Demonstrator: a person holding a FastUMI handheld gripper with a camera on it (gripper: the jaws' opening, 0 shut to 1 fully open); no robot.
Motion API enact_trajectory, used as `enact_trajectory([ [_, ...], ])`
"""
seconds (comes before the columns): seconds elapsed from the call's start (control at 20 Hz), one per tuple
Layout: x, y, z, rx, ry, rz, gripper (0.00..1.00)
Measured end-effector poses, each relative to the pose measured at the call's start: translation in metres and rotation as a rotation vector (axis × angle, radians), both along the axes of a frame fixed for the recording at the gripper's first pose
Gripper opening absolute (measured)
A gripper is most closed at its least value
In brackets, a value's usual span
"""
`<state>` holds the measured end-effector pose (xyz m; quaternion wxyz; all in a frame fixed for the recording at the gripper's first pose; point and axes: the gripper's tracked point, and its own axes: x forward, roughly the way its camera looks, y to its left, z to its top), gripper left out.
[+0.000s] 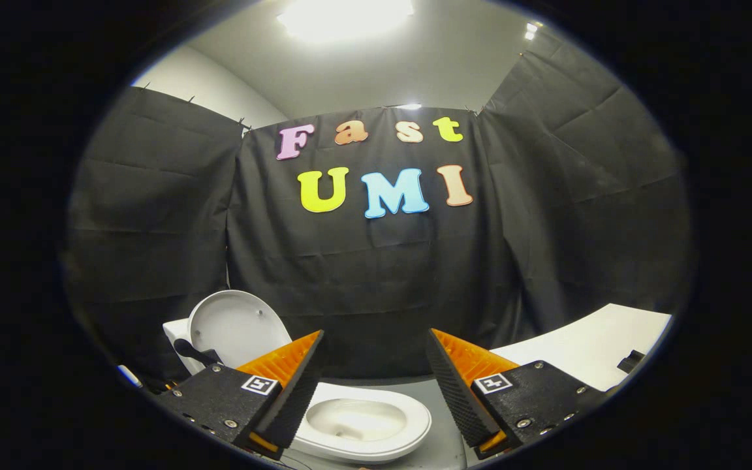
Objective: Open the toilet lid.
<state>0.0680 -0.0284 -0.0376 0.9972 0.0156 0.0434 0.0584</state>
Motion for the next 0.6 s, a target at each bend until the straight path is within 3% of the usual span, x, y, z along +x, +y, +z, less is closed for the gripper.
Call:
enact_trajectory([
  [0.6,0.0088,-0.0015,-0.0106,-0.061,0.035,-0.007,0.93],
])
